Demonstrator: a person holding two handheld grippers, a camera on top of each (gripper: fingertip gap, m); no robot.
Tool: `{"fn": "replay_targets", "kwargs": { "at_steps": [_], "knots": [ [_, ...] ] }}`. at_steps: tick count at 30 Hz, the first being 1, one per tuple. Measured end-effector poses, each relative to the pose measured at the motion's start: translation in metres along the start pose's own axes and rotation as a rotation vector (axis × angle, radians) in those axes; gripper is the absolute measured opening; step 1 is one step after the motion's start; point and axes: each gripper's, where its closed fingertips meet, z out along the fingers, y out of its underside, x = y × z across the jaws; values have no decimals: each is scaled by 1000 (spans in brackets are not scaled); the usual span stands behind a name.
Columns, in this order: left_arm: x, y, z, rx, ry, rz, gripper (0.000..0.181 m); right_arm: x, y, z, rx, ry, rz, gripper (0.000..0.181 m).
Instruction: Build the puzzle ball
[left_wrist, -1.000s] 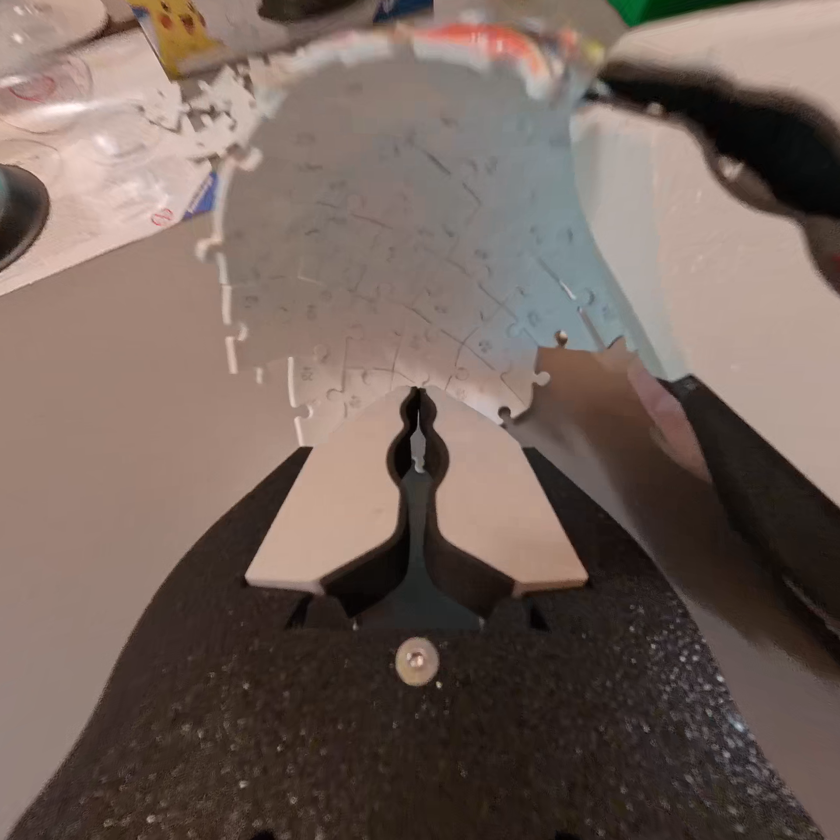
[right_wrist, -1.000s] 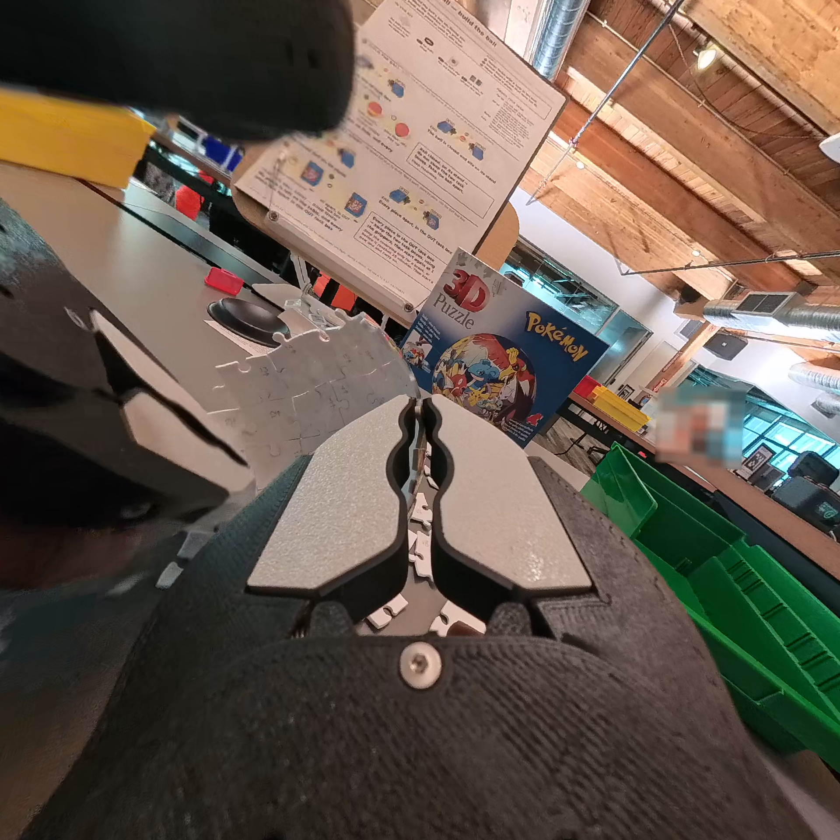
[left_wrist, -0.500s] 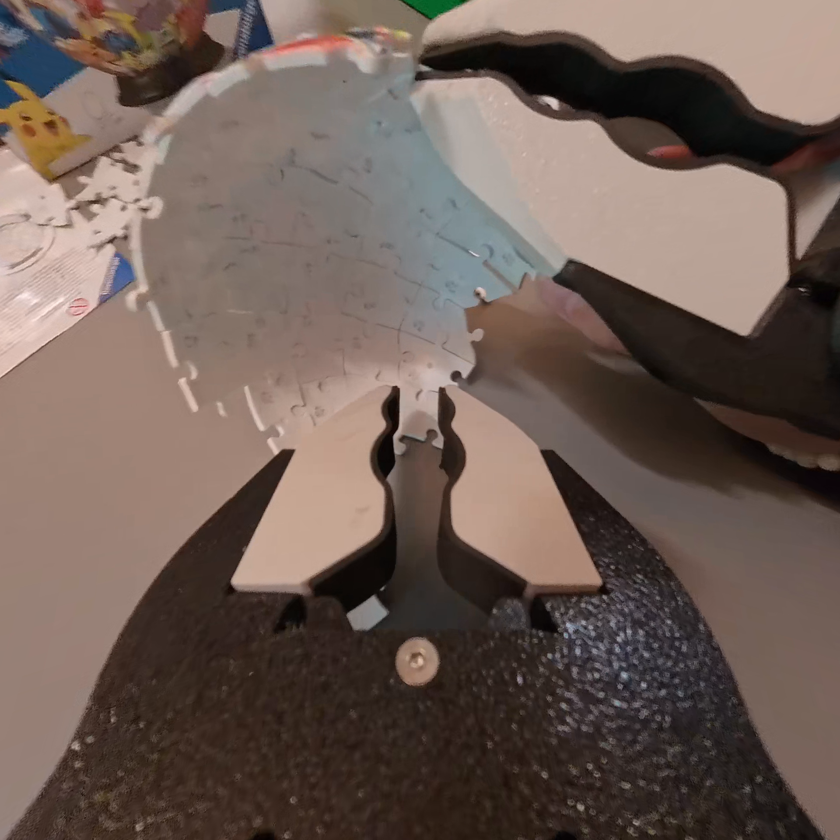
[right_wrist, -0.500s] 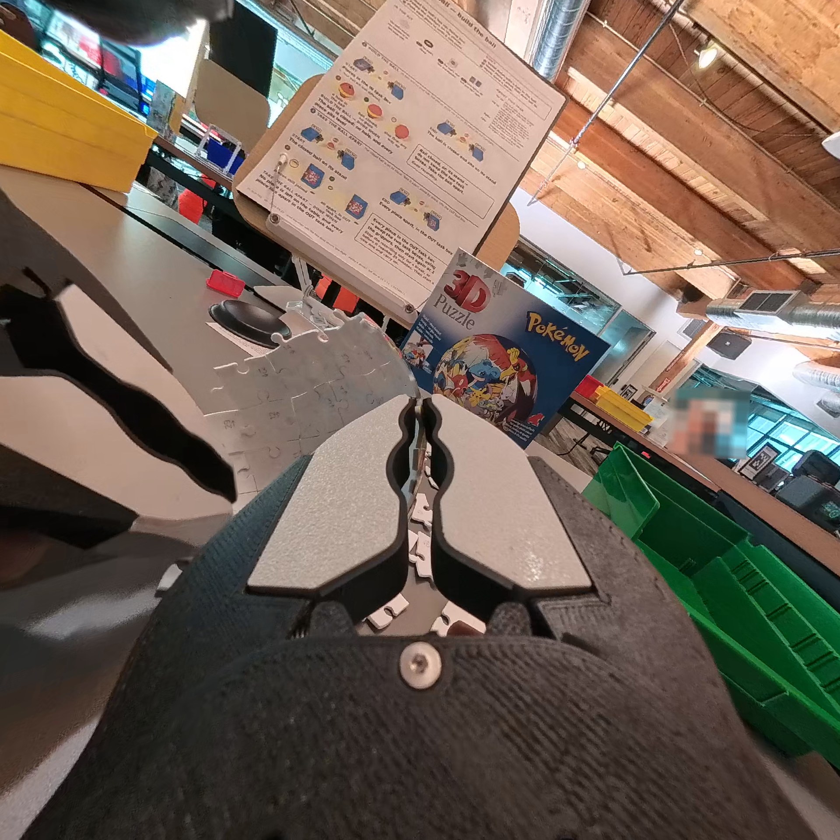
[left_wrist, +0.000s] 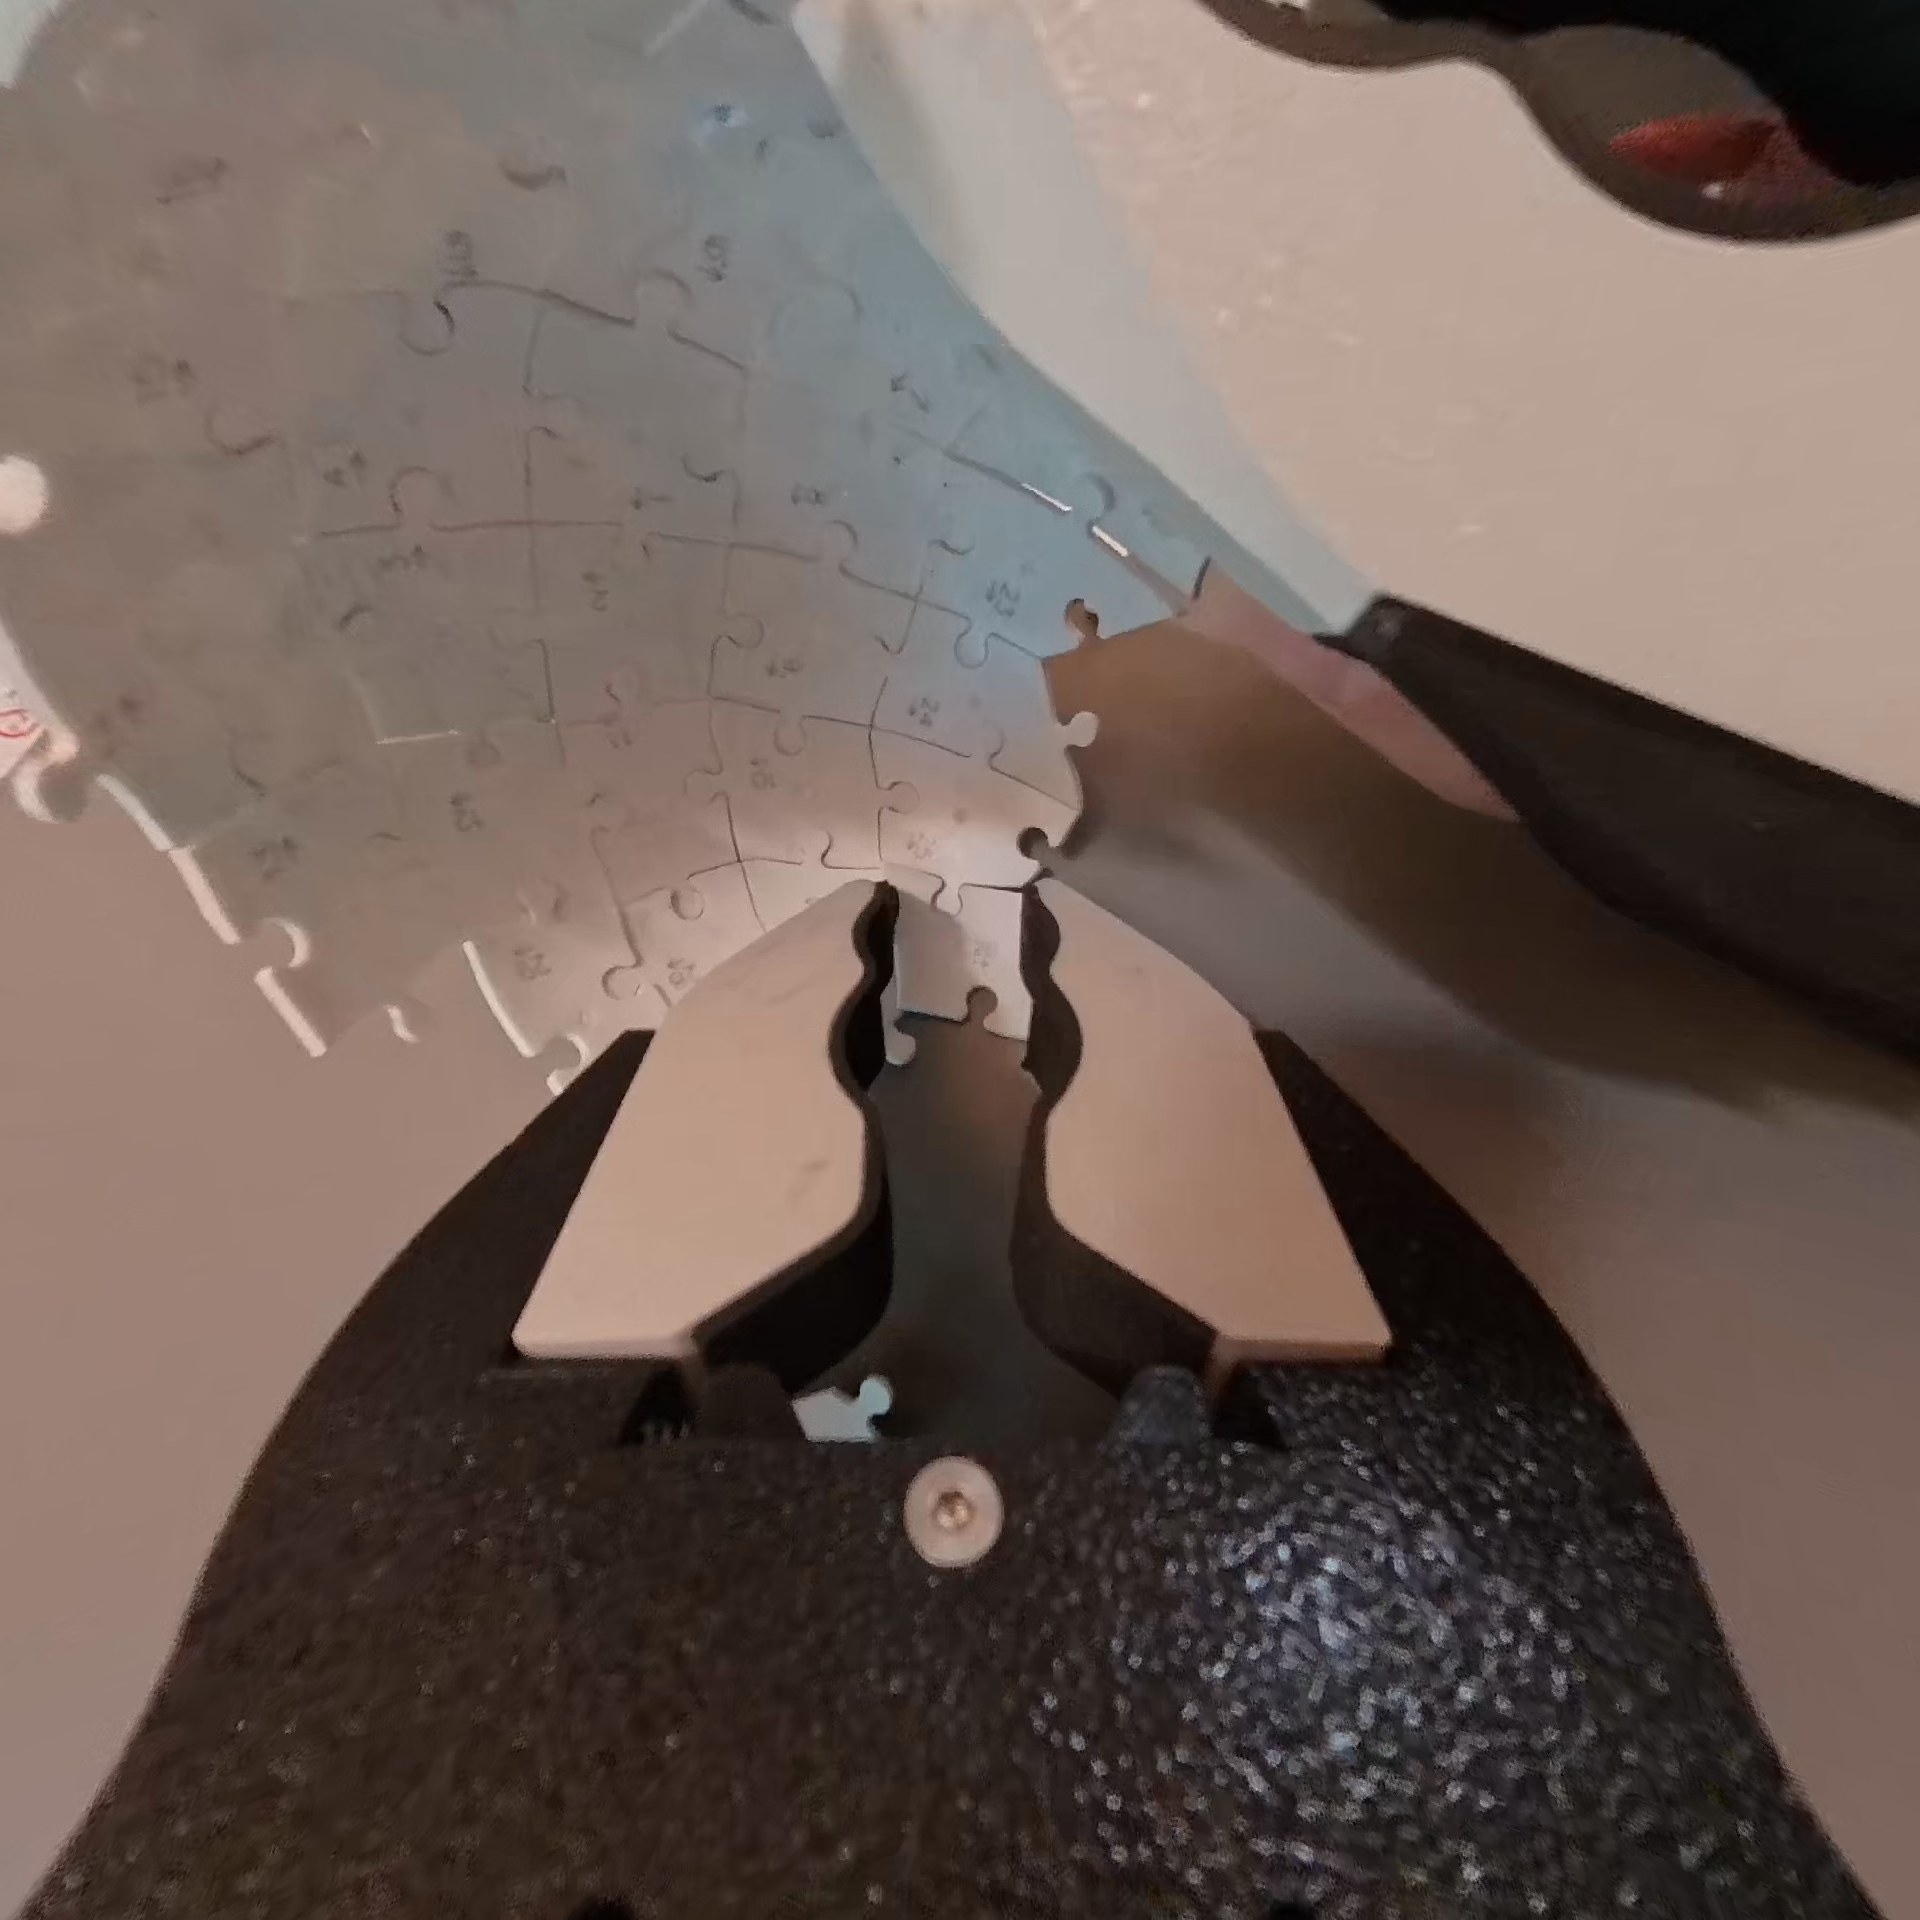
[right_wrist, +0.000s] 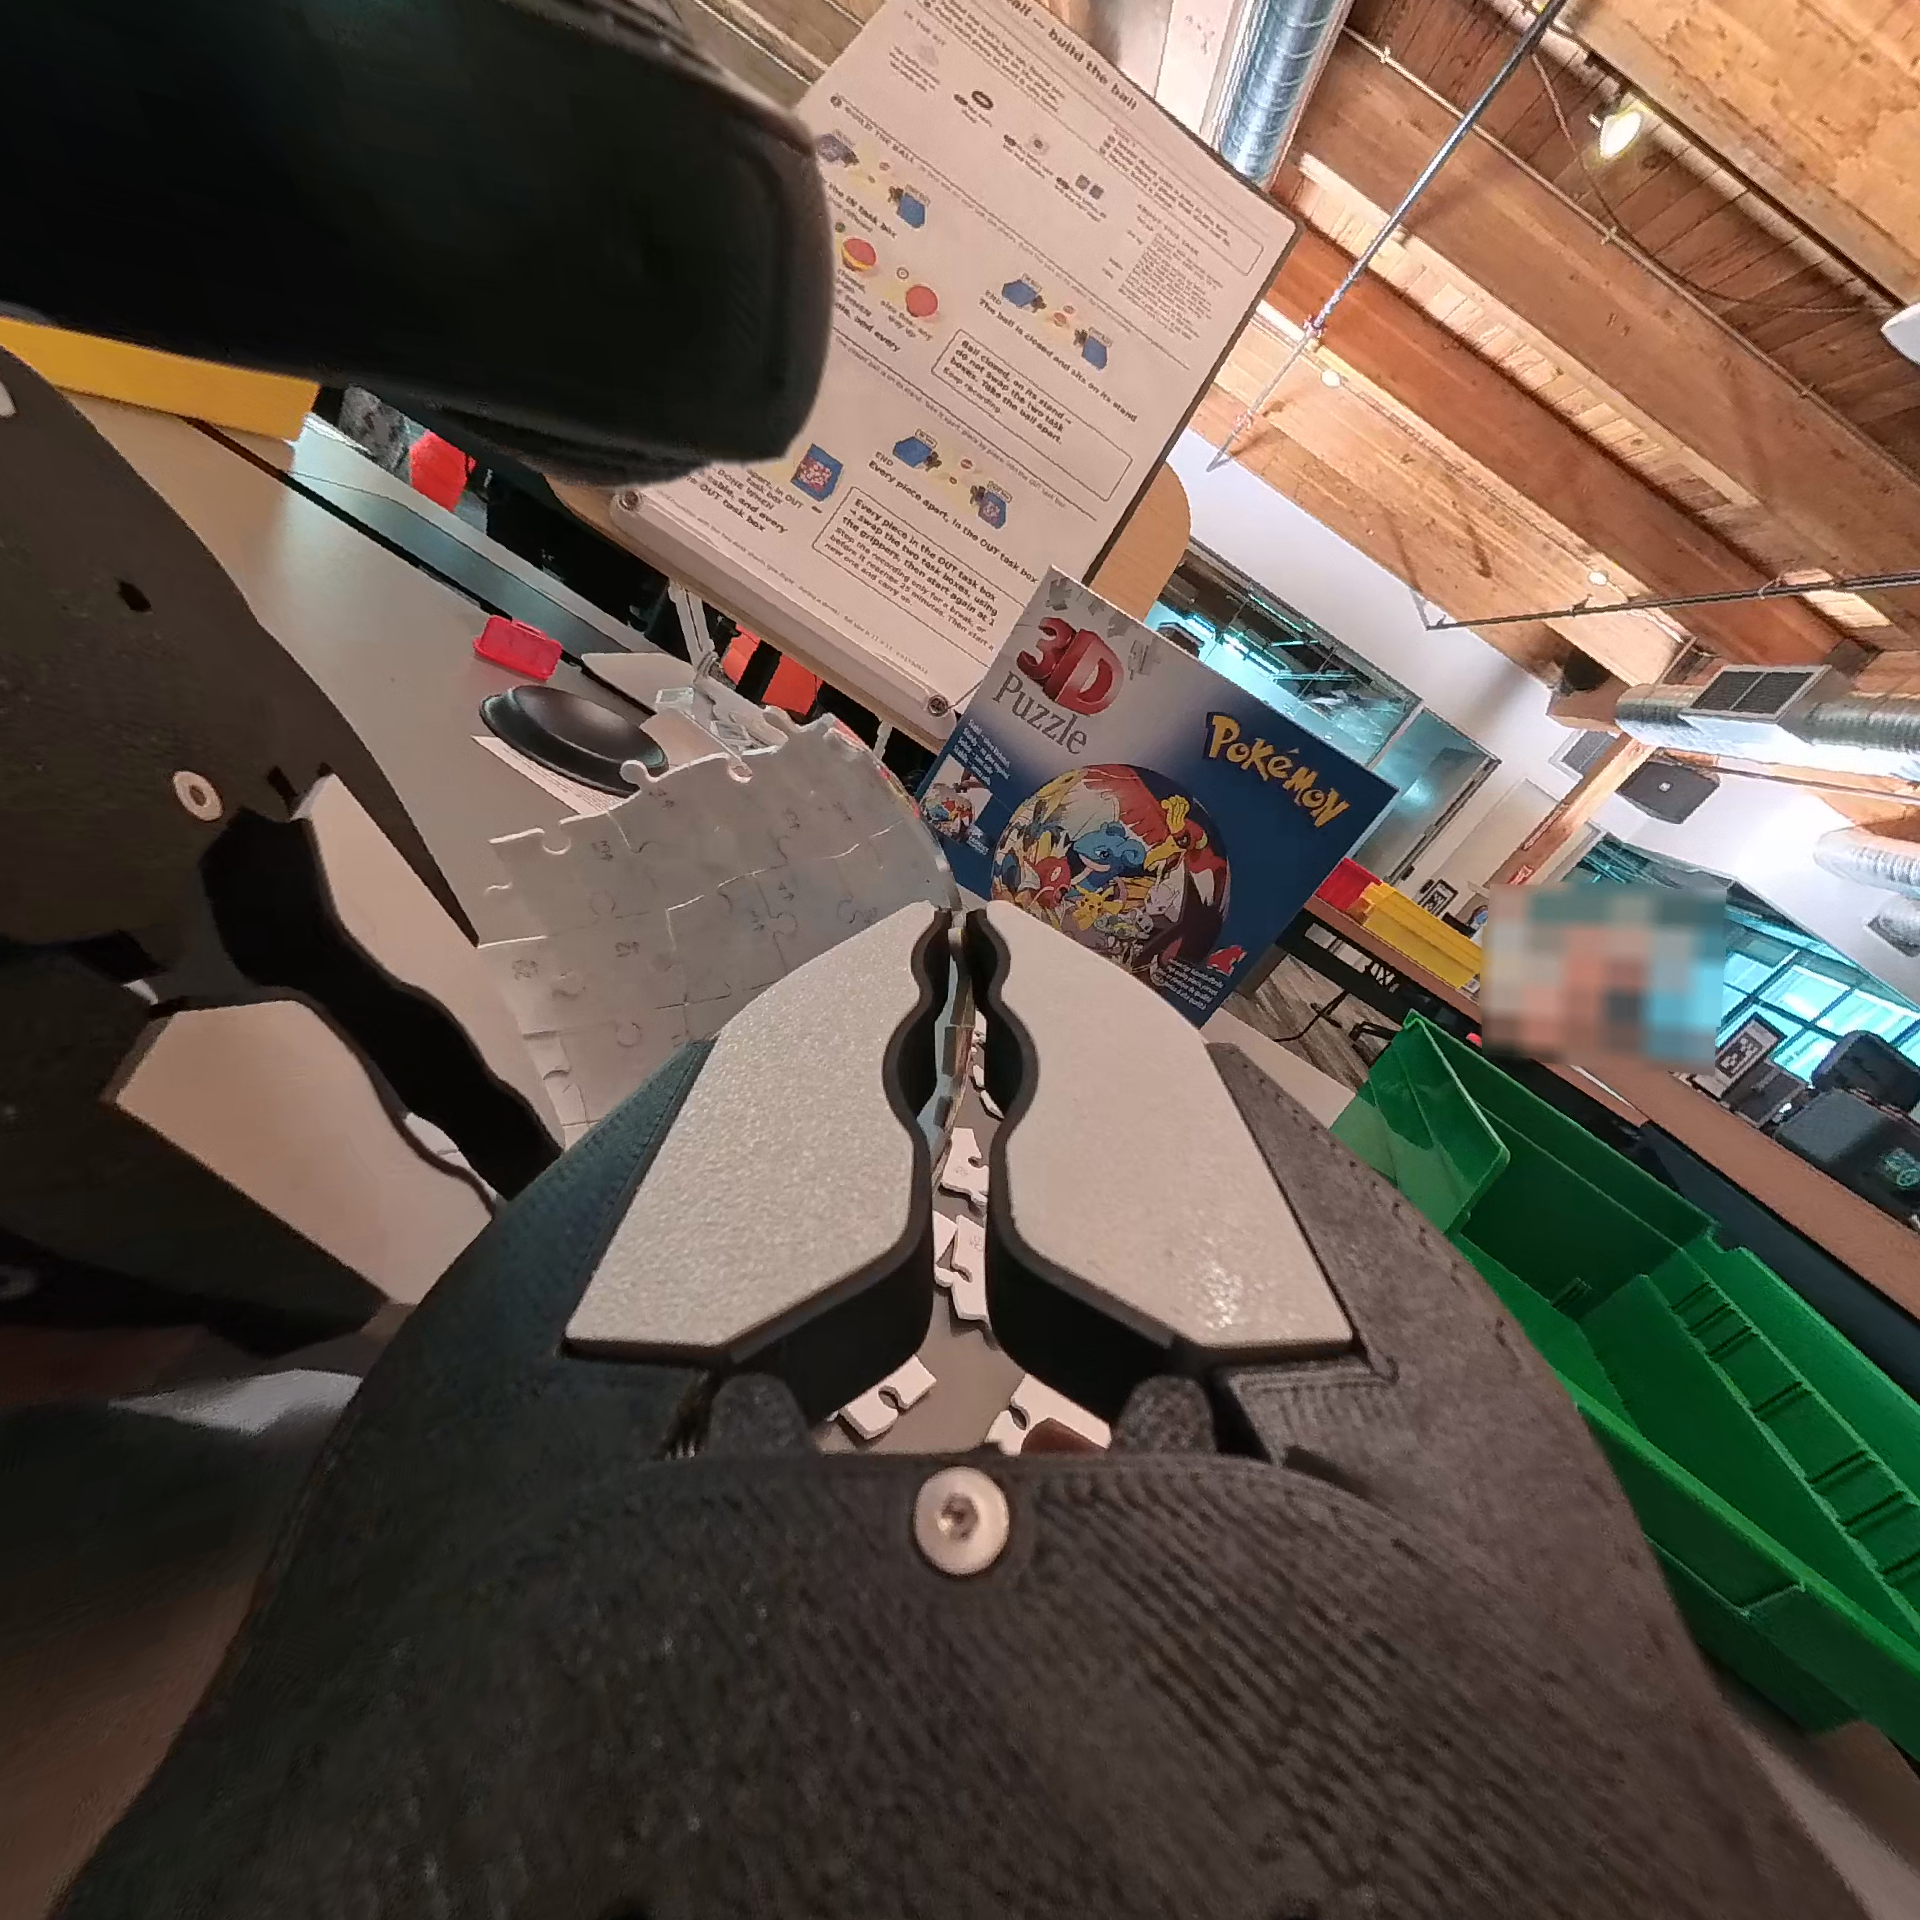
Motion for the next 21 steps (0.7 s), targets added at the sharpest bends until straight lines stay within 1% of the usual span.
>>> {"fn": "replay_targets", "kwargs": {
  "at_steps": [7, 12, 14, 16, 18, 21],
  "knots": [
    [0, 0, 1, -18, 5, -101, 23, 0, 0, 0, 1, -1, 1, 4],
    [-1, 0, 1, -30, -76, -200, 23, 0, 0, 0, 2, -1, 2, 4],
    [-1, -1, 1, -25, -116, -186, 23, 0, 0, 0, 1, -1, 1, 4],
    [-2, -1, 0, -14, -150, -130, 24, 1, 0, 0, 2, 1, 3, 3],
    [-6, -1, -6, 2, -187, -107, 26, 1, 0, 0, 1, 3, 4, 3],
    [-16, -4, -22, 78, -234, -154, 27, 1, 0, 0, 1, 2, 3, 3]
  ]
}}
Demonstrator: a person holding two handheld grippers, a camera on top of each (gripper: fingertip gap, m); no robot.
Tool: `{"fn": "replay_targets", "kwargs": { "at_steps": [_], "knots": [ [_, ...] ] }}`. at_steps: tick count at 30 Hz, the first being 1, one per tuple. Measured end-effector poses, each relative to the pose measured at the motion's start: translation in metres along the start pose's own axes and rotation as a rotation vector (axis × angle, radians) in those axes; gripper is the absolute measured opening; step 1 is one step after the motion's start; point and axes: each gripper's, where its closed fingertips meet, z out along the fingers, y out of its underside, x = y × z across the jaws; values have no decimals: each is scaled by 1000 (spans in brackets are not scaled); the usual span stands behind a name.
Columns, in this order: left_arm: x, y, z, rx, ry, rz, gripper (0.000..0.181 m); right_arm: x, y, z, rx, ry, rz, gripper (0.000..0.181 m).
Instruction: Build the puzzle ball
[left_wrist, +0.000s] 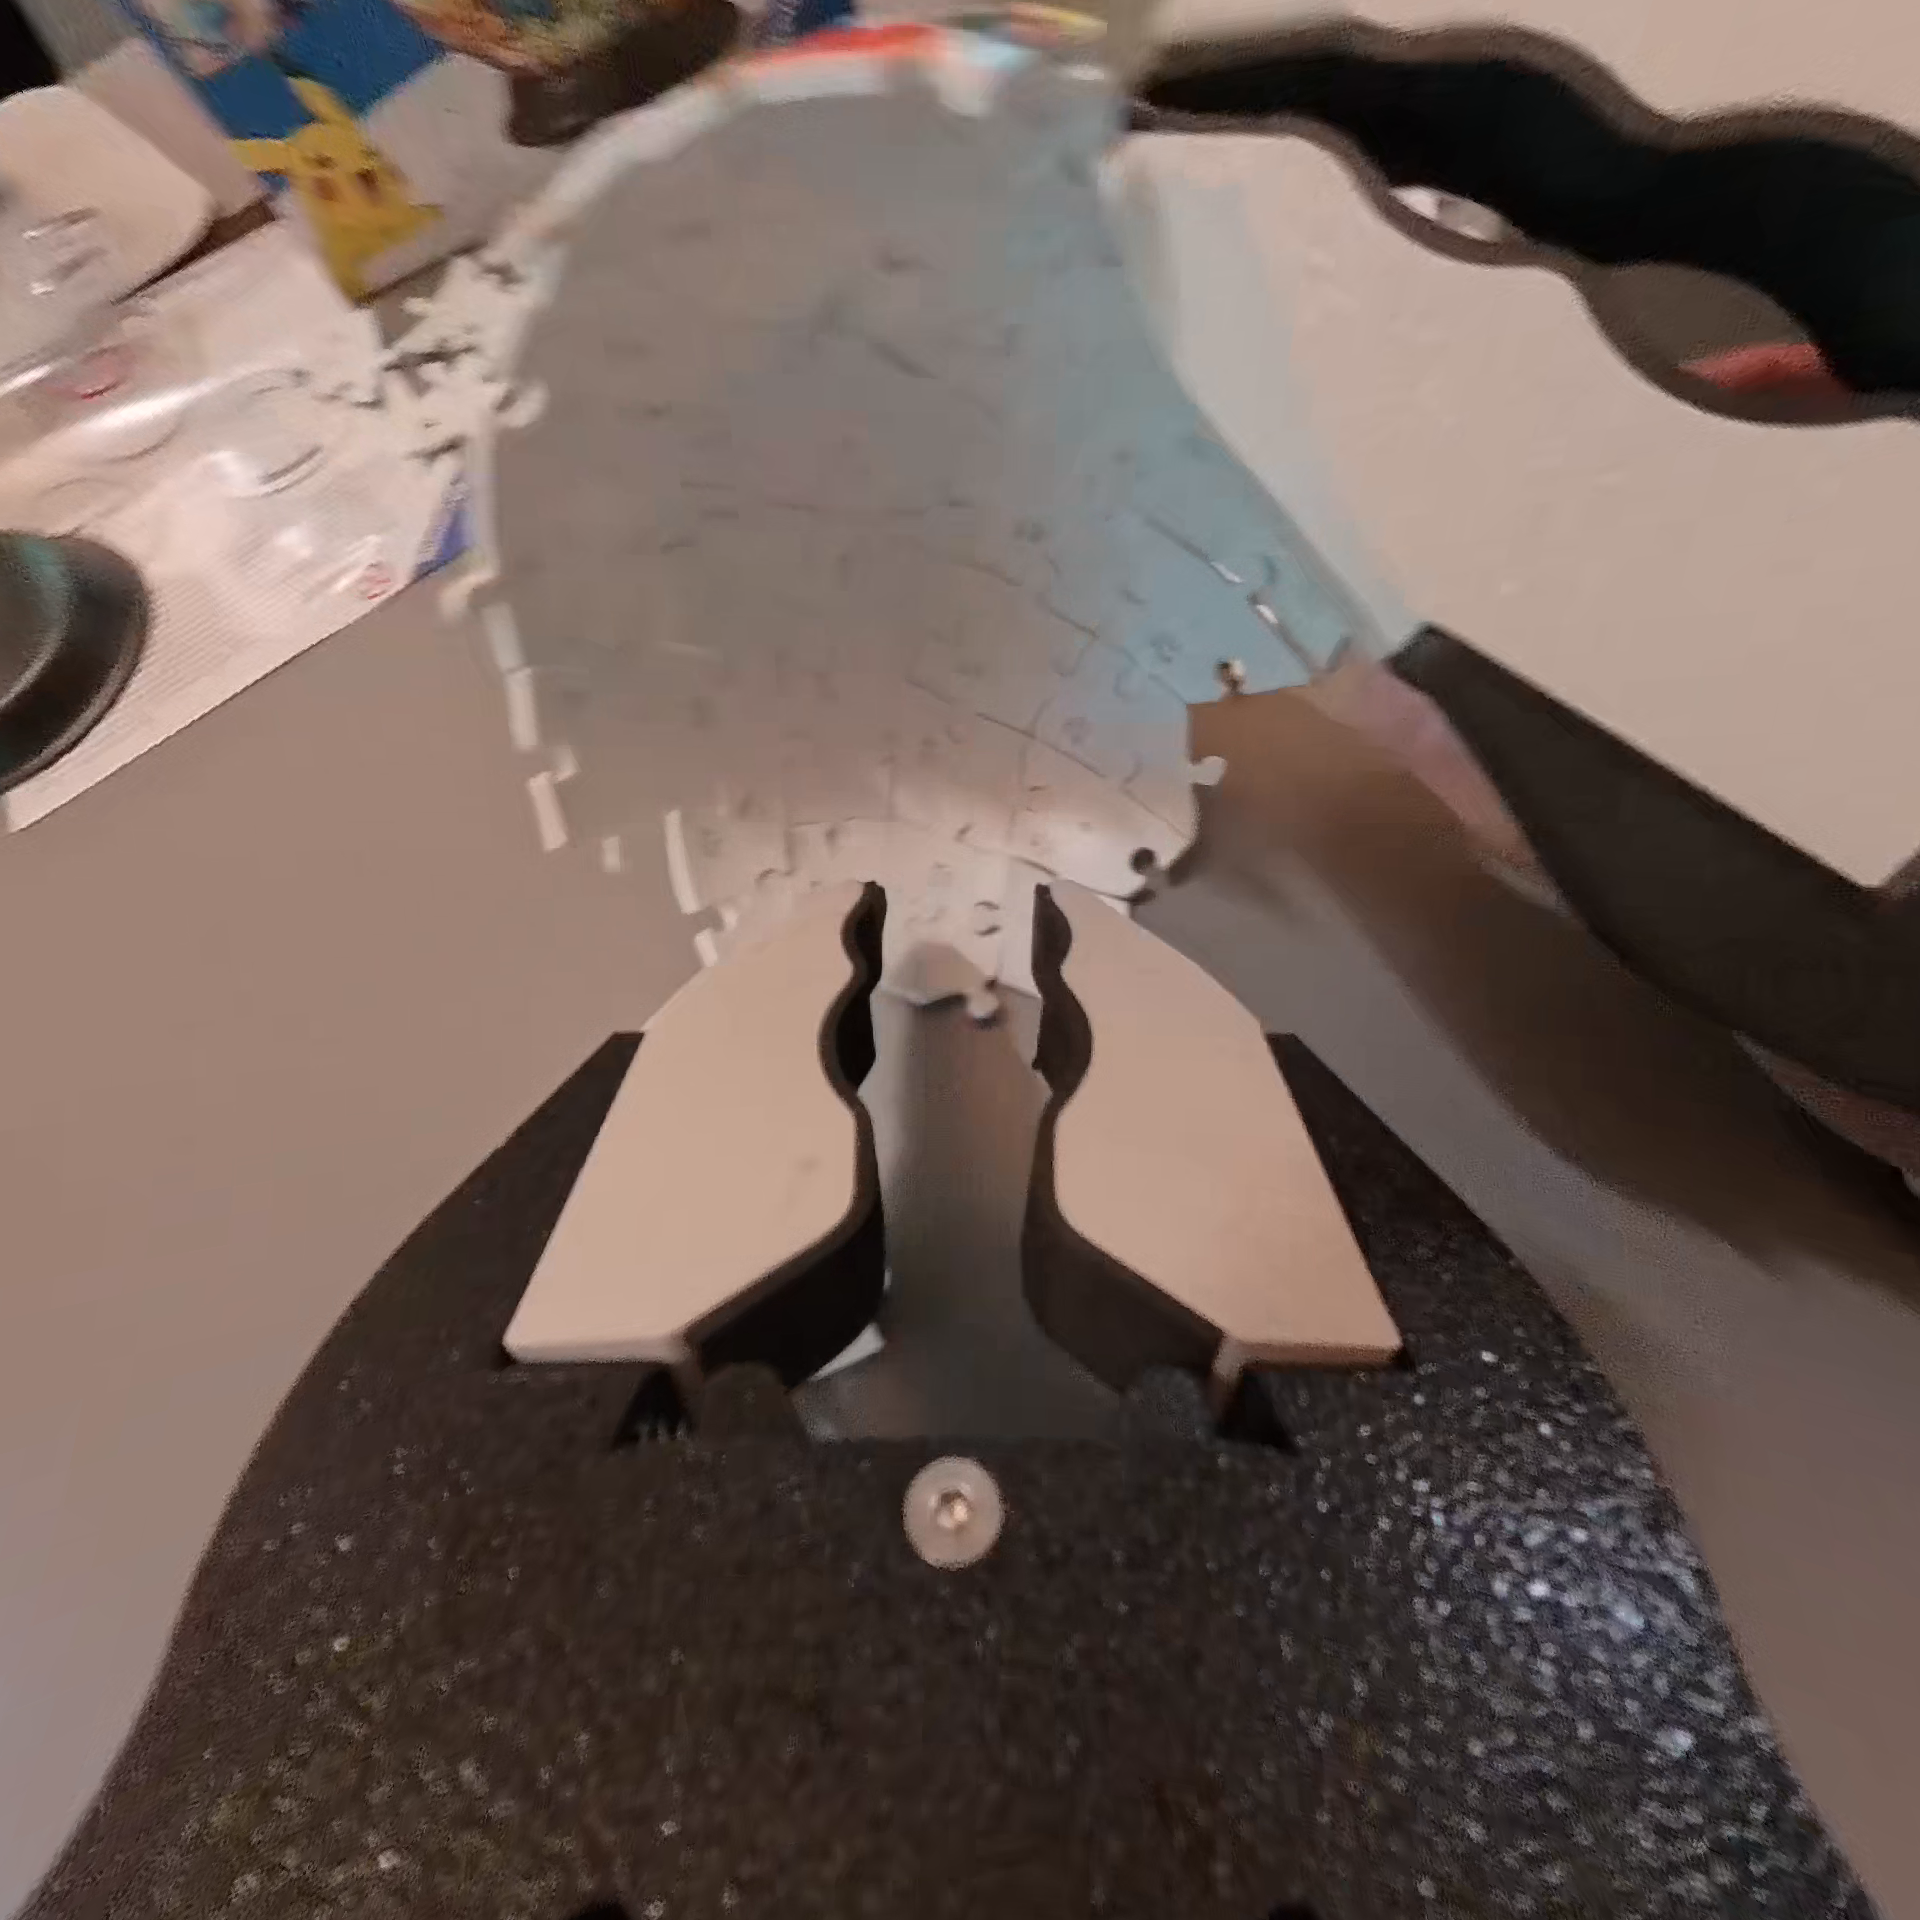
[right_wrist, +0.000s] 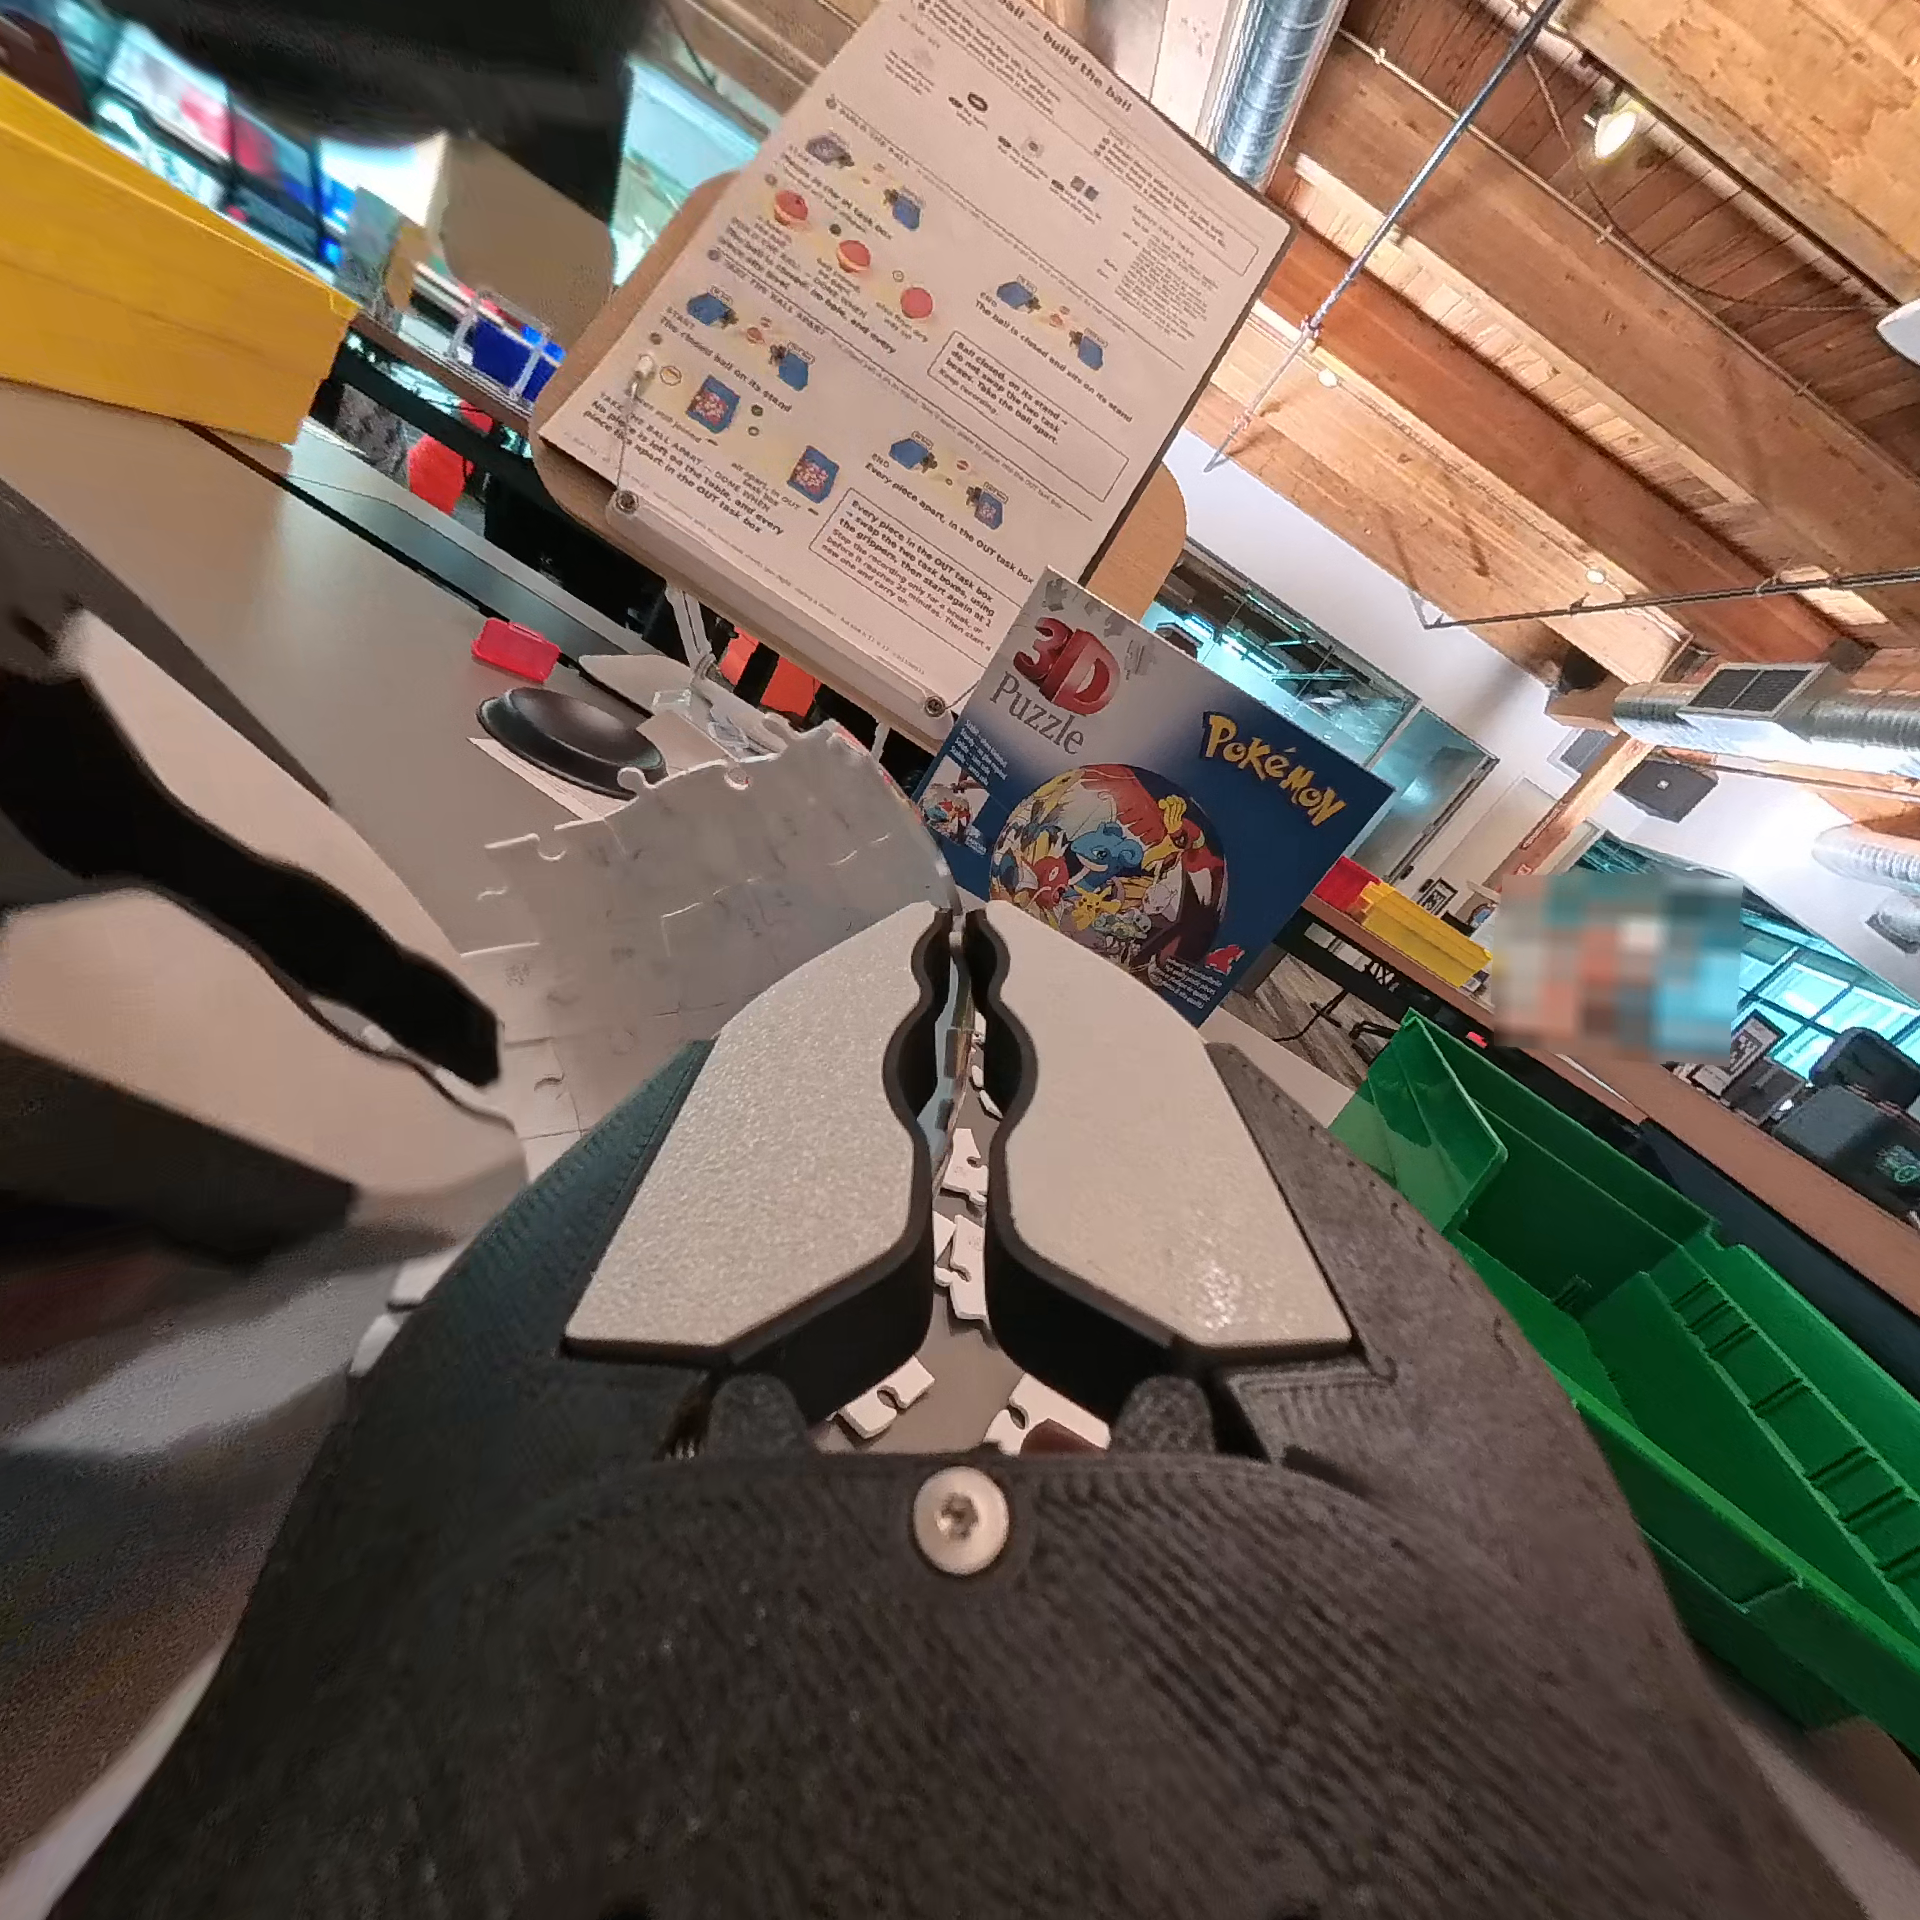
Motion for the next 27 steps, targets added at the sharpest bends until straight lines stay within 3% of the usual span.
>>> {"fn": "replay_targets", "kwargs": {
  "at_steps": [4, 7, 9, 11, 14, 19, 27],
  "knots": [
    [-28, 10, -15, -2, -65, -226, 25, 0, 0, 0, 0, -2, -2, 3],
    [-44, 17, -17, -8, -54, -439, 35, 0, 0, 0, -2, -1, -3, 3],
    [-53, 11, -22, 56, -56, -527, 35, 0, 0, 0, -2, -1, -4, 3],
    [-59, 8, -25, 97, -70, -531, 42, 0, 0, 0, -2, -1, -3, 3],
    [-46, 16, -11, 8, 37, -532, 49, -1, 0, 0, -2, 0, -6, 3],
    [-41, 7, 8, -3, 115, -547, 38, -1, 0, 0, -1, 0, -7, 3],
    [-48, 9, 13, -39, 34, -402, 43, -1, 0, 0, -2, 1, -7, 3]
  ]
}}
